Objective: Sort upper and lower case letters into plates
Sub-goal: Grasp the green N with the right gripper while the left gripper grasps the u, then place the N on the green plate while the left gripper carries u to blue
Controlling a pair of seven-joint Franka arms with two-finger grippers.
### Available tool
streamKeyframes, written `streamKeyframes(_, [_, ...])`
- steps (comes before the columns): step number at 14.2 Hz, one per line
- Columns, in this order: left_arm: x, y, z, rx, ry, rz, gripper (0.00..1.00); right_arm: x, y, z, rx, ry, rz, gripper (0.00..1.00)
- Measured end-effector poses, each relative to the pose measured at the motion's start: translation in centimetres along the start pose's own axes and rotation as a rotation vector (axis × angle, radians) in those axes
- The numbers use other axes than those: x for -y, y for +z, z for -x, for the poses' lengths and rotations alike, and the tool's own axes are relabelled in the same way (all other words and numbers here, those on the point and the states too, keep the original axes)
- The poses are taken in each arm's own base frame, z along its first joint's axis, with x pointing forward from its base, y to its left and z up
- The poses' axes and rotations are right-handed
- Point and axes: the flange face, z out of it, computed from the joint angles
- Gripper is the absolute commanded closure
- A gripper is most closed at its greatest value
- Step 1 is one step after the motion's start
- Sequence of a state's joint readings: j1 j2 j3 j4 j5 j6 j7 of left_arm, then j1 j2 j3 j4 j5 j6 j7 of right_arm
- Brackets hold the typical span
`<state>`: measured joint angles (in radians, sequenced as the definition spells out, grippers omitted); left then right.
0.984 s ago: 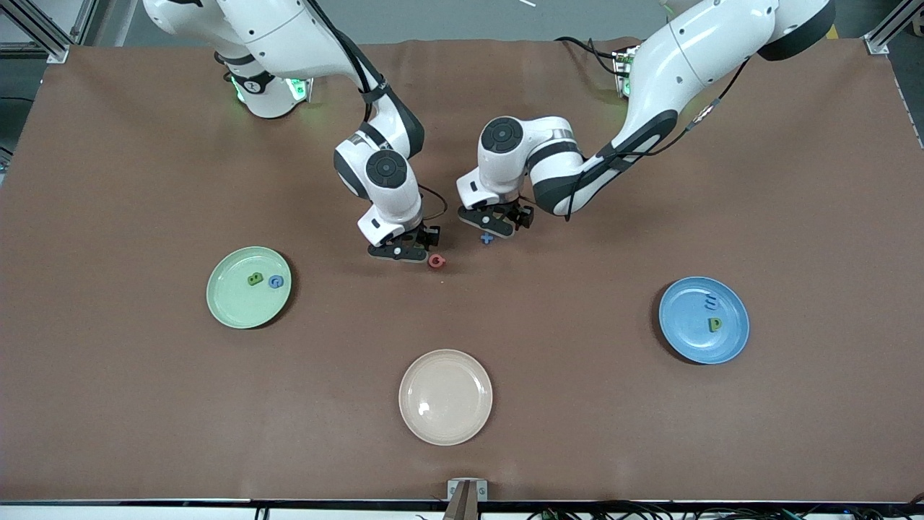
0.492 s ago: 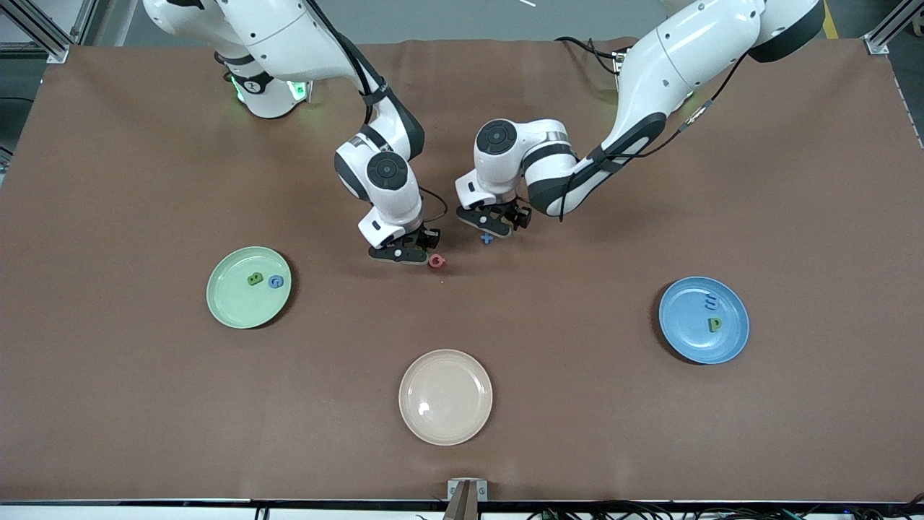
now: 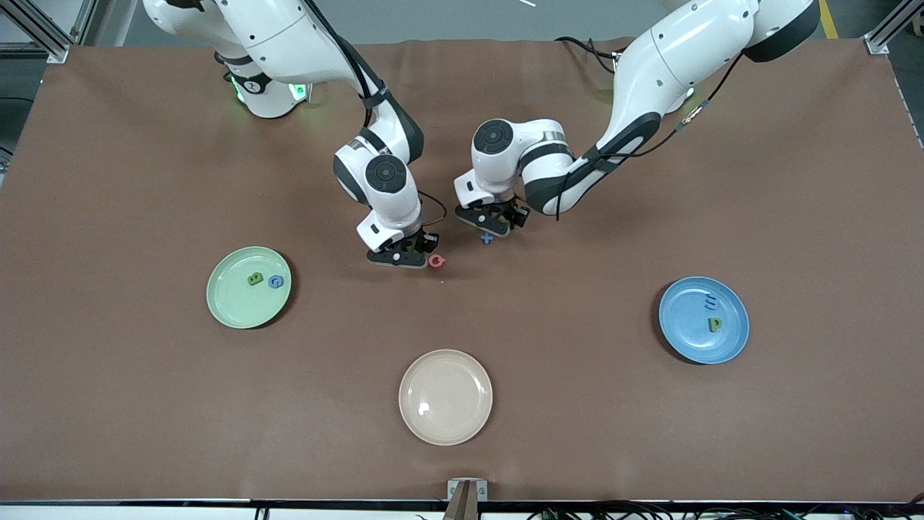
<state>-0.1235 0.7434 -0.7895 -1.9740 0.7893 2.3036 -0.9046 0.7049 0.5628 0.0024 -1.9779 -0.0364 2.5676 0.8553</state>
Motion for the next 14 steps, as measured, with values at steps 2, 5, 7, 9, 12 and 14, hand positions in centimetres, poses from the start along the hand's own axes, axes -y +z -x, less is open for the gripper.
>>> streamKeyframes(2, [0.0,0.0,0.0,0.0,0.0,0.0,0.42,0.0,0.0,-0.1,-0.001,0.002,0.0,1.0])
streamKeyframes(5, [0.1,0.1,0.0,0.0,-0.002,-0.001,0.52,-0.4,0.0,-0.5,-0.004,0.013,0.004,1.0])
streamKeyframes(7, [0.1,0.0,-0.1,-0.002,-0.003,0.001,0.55,-1.4,-0.1,-1.7,-0.007,0.029,0.011,1.0])
streamKeyframes(9, [0.1,0.0,-0.1,-0.003,-0.003,0.002,0.55,-3.6,-0.8,-4.3,0.01,0.013,0.041,1.0])
streamKeyframes(12, [0.1,0.0,-0.2,-0.004,-0.004,0.002,0.6,-10.2,-4.2,-10.5,0.057,-0.048,0.078,1.0])
streamKeyframes(14, [0.1,-0.1,-0.2,-0.005,-0.004,0.002,0.63,-16.2,-6.6,-14.3,0.069,-0.079,0.077,1.0])
